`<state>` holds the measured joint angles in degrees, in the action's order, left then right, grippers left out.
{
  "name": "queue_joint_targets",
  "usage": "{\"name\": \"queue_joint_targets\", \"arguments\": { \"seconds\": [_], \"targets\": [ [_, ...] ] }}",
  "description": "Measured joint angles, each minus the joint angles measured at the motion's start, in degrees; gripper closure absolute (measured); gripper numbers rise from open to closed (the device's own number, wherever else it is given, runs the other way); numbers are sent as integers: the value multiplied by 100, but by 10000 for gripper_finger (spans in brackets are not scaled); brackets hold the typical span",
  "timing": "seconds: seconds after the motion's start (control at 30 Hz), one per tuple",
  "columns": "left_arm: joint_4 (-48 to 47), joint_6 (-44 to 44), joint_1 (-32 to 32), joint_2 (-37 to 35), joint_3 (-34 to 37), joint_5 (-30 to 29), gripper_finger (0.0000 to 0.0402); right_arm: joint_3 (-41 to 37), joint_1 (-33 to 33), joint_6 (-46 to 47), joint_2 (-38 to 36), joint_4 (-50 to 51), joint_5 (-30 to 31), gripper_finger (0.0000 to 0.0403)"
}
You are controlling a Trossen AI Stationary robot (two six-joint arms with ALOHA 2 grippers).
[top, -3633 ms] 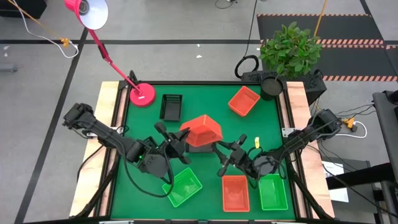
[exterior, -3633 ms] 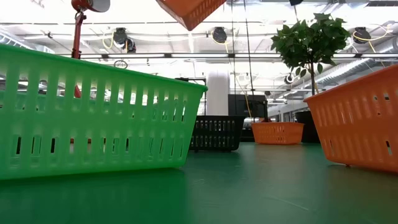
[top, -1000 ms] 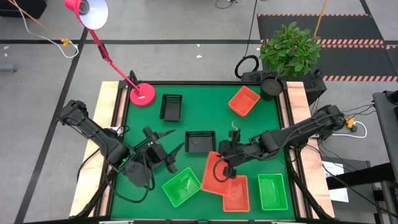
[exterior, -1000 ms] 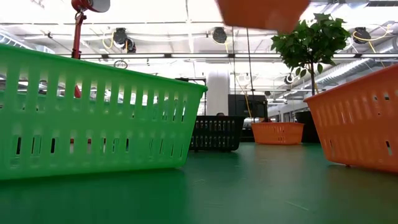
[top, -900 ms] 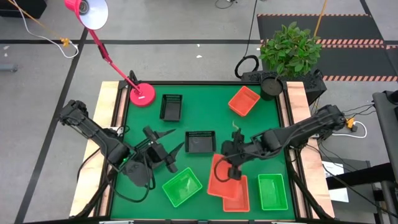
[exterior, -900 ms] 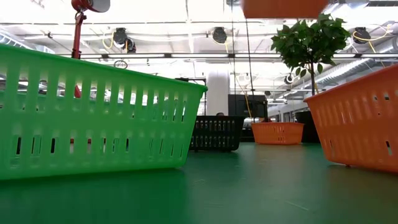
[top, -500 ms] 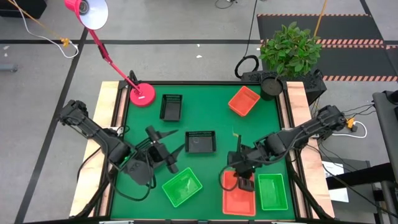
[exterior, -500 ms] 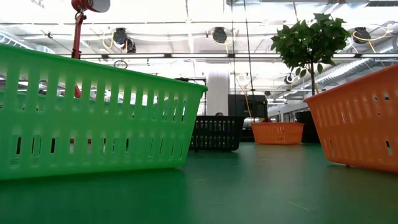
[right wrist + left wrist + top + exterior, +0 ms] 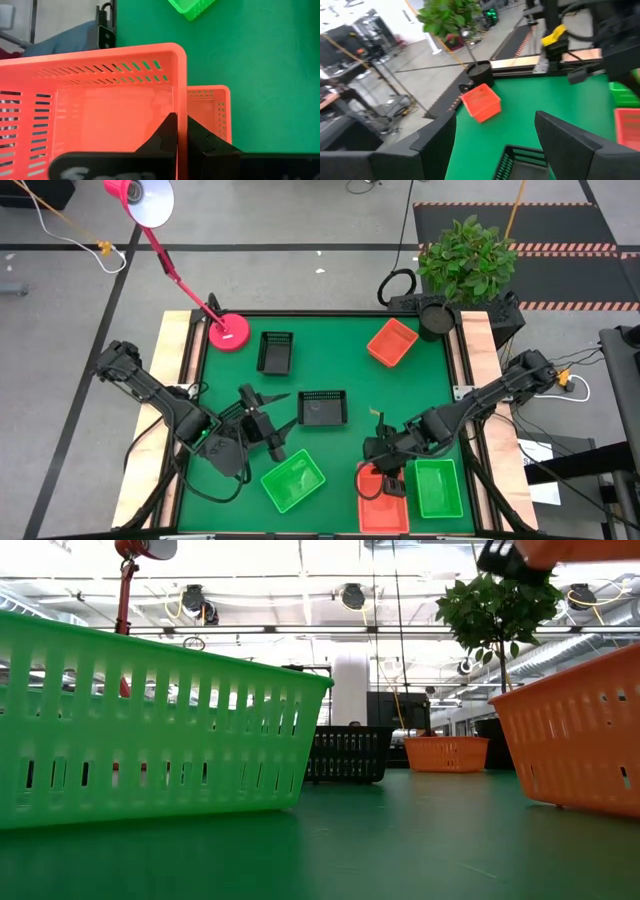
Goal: Stack baskets by color
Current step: Stack the bottom left orange bin on top of the bottom right orange bin
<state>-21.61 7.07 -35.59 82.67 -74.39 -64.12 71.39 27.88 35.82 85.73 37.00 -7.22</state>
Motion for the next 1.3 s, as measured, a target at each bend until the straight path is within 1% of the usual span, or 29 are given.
{"name": "queue_joint_targets", "arguments": {
  "seconds": [0.17, 0.23, 0.5, 0.6, 0.77, 1.03, 1.3],
  "targets": [
    [0, 45, 0, 0, 0, 441, 128, -551, -10, -54, -1, -549, 31, 403],
    [-2, 48, 0, 0, 0, 577, 128, -747, -12, -70, -1, -723, 147, 403],
    [-2, 53, 0, 0, 2, 877, 128, -1246, -17, -61, -4, -946, 288, 403],
    [-2, 53, 0, 0, 2, 900, 128, -1304, -21, -78, -4, -947, 316, 403],
    [-2, 52, 0, 0, 2, 901, 128, -1311, -43, -166, -4, -1017, 572, 403],
    [-6, 61, 0, 0, 2, 959, 128, -1311, -65, -247, -2, -1086, 593, 403],
    [-11, 72, 0, 0, 2, 1030, 128, -1311, -81, -206, 16, -1153, 604, 381]
  ]
}}
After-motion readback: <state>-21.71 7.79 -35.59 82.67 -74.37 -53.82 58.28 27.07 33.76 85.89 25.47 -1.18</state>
